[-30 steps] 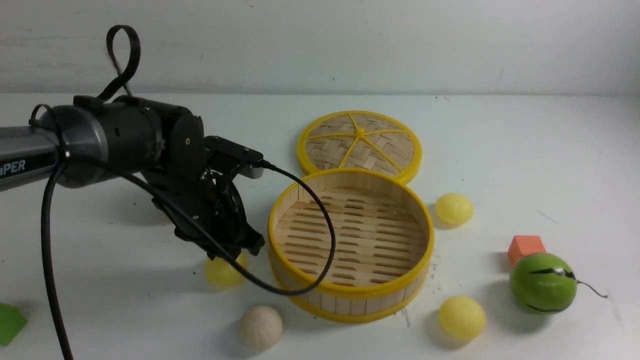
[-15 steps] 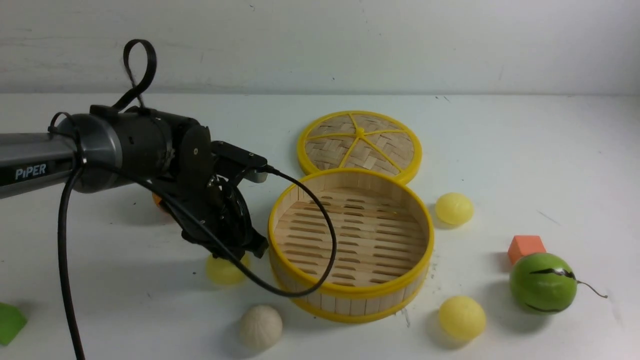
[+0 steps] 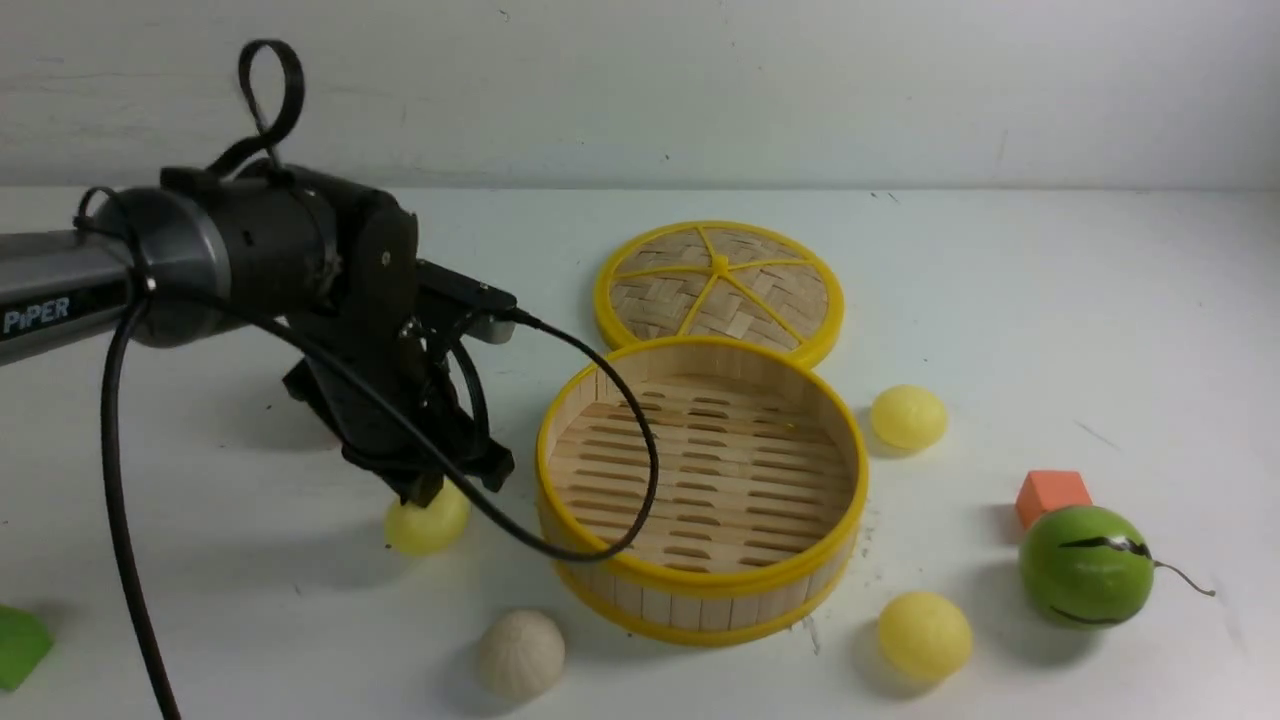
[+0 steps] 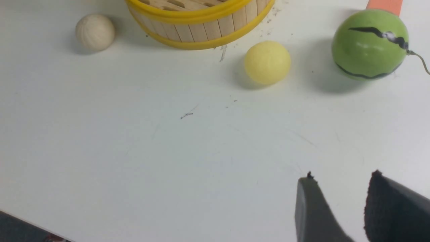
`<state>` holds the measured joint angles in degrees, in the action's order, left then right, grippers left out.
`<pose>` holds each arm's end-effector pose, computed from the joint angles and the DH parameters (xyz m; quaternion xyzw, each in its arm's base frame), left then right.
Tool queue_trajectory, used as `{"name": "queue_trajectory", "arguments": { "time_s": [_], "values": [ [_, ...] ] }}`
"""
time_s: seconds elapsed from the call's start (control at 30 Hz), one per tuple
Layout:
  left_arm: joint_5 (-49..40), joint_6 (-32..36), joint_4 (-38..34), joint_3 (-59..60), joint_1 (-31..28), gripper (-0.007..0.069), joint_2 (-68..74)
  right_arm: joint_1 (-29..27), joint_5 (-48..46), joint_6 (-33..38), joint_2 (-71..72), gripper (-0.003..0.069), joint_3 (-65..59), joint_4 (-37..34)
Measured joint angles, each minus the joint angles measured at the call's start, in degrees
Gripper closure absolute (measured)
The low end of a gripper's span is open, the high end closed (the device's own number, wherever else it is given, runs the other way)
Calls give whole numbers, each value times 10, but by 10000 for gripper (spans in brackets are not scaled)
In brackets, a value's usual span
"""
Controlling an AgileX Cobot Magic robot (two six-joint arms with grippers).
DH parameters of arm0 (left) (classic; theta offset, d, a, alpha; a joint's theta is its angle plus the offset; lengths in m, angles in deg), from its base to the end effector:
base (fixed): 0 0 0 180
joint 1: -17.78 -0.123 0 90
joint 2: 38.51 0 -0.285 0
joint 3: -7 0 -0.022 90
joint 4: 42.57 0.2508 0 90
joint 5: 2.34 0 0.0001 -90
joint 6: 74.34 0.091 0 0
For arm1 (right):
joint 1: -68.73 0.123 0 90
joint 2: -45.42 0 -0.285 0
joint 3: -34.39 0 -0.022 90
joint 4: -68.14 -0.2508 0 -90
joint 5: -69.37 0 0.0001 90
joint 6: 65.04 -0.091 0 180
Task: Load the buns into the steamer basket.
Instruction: Use the left arm to put the steamed stuffed bun into the steamer
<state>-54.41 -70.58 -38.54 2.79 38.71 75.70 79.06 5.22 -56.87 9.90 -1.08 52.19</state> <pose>0.3643 -0.1339 0.2314 0.2277 0.9607 0.0072 0.1586 0.0561 0.0331 0.3295 -0.1390 0.9048 0.1456 0.3752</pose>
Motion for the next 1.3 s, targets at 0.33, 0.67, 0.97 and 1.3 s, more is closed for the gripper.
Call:
{"name": "queue_trajectory", "arguments": {
  "time_s": [0.33, 0.67, 0.97, 1.3],
  "values": [
    [-44, 24, -58, -138, 95, 638, -21, 0, 19, 0, 0, 419, 0, 5],
    [-62, 24, -21, -259, 118, 638, 154, 0, 16, 0, 0, 419, 0, 1],
    [-52, 24, -8, -276, 117, 571, 180, 0, 16, 0, 0, 419, 0, -2],
    [-73, 18, -19, -276, 115, 174, 161, 0, 16, 0, 0, 424, 0, -2]
  ]
}}
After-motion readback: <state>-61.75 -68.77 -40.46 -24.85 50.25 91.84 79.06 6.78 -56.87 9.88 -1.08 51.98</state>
